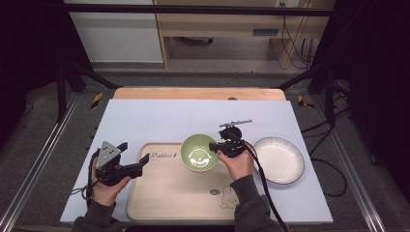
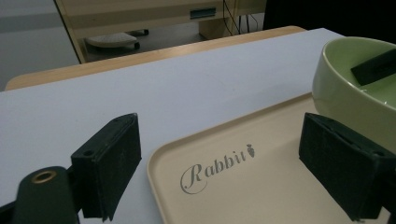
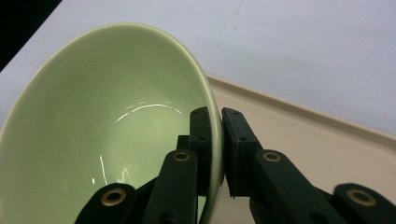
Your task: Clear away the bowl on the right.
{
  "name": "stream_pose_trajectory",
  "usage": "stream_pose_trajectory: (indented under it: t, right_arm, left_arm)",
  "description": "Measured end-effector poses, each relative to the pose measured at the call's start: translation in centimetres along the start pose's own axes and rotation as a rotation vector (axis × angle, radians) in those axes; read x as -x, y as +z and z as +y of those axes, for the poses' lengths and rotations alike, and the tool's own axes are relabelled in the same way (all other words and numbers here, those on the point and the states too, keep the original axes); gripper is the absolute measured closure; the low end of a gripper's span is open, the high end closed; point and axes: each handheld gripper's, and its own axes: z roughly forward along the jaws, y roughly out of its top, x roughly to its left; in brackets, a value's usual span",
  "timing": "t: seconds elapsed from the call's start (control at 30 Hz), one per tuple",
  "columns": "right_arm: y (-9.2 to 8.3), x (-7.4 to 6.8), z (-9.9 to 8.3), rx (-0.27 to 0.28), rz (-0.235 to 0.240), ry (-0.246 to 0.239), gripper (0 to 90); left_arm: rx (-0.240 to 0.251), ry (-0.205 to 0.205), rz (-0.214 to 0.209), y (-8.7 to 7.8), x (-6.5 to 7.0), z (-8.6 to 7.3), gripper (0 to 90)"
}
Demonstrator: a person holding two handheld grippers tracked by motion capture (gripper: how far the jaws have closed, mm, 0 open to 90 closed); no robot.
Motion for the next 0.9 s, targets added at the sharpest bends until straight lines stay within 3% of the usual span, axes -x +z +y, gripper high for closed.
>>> stream_pose_trajectory:
  t: [0.9]
  right_arm:
    - [3.8, -0.1, -0.3, -0.041, -0.037, 0.021, 83.6]
  left_arm:
    - [0.002, -0.001, -0.001, -0.1, 0.0, 0.0, 12.6]
